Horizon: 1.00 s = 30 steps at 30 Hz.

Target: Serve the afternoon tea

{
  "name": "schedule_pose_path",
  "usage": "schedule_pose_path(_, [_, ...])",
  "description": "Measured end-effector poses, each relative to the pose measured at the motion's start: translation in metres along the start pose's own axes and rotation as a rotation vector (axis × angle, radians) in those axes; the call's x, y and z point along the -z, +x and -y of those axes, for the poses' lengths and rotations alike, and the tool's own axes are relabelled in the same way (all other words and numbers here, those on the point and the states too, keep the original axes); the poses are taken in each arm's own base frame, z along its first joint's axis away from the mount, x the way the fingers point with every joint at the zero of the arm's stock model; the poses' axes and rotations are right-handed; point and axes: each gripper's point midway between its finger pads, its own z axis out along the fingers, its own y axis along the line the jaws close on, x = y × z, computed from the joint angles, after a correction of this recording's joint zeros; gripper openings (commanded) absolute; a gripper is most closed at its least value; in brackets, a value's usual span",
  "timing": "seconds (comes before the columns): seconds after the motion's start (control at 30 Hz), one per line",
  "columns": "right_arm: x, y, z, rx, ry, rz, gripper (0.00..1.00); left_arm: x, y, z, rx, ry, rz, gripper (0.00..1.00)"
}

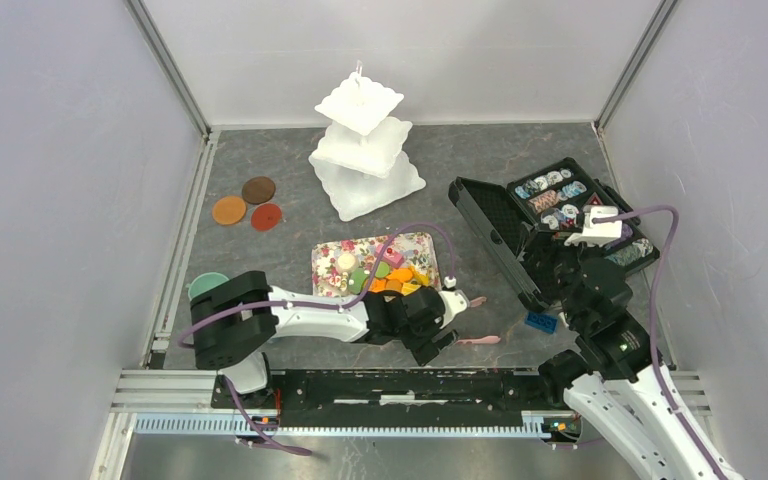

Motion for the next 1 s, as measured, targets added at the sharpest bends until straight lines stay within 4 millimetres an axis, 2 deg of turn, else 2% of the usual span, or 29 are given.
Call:
schedule_pose_path(0.2, [0.009,-0.007,-0.001,-0.019,-0.038,0.057,0.98,-0.006,-0.001,-0.001,-0.010,-0.028,0.010,0.82])
schedule_pose_path(0.4, [0.011,0.002,-0.003,-0.008,-0.064,0.063,0.98,-0.010,-0.011,0.006,-0.016,-0.016,0.055,0.71])
schedule_pose_path(0.5, [0.011,0.001,-0.003,-0.008,-0.064,0.064,0.98,-0.014,-0.016,0.008,-0.012,-0.012,0.076,0.71])
schedule_pose_path(0.6, [0.011,0.001,-0.003,-0.007,-0.064,0.065,0.98,-0.017,-0.019,0.011,-0.006,-0.007,0.094,0.82])
schedule_pose_path(0.77, [0.011,0.000,-0.002,-0.010,-0.063,0.071,0.98,-0.023,-0.023,0.015,-0.009,-0.007,0.116,0.84])
schedule_pose_path(0.83, [0.010,0.001,-0.002,-0.010,-0.063,0.071,0.98,-0.024,-0.026,0.016,-0.009,-0.006,0.124,0.82])
schedule_pose_path(1.0, [0.010,0.002,-0.003,-0.009,-0.063,0.069,0.98,-0.032,-0.034,0.017,-0.014,-0.007,0.148,0.70])
